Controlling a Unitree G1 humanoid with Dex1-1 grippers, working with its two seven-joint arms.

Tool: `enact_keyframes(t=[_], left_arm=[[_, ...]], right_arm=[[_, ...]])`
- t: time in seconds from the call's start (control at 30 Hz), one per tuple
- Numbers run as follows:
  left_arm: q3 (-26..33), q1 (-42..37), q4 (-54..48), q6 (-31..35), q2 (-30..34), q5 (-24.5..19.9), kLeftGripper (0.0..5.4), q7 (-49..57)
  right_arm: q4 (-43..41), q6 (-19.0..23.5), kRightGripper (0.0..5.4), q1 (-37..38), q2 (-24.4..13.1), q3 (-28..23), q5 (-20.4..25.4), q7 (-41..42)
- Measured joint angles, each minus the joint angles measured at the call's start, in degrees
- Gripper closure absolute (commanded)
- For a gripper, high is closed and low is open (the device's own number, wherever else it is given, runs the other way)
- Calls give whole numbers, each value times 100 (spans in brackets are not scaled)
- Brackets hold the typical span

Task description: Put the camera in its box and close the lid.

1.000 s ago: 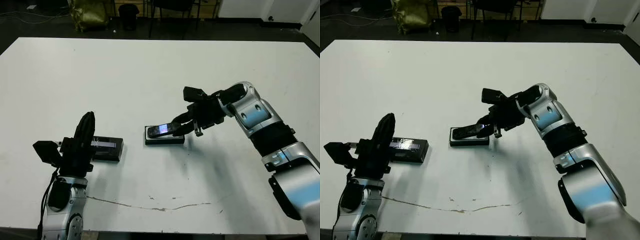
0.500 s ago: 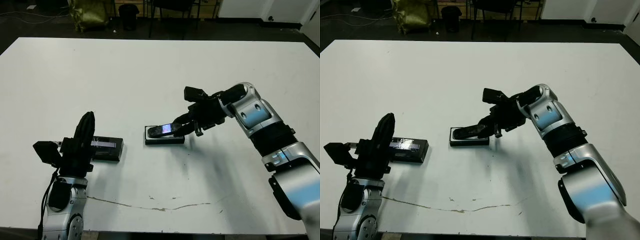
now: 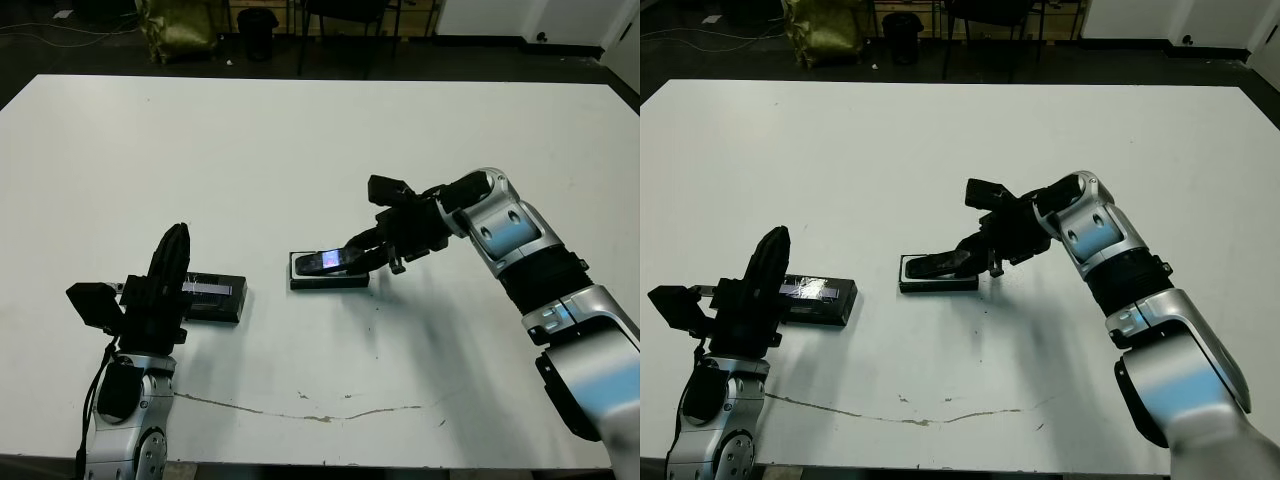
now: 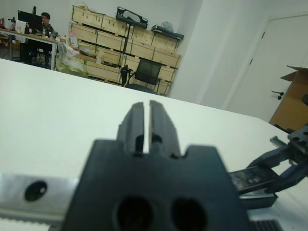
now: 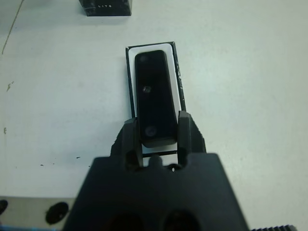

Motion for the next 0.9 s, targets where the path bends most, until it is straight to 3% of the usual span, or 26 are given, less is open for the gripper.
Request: enact_keyframes(t=[0.63,0.9], left_arm=[[-1,3,20,-49,1,28,540,-3],[-14,13,19,-47,1,34,540,-2]], right_arm=[[176,78,503,-18,124,119,-32,-12],[166,-131,503,-18,141,148,-129,-19]])
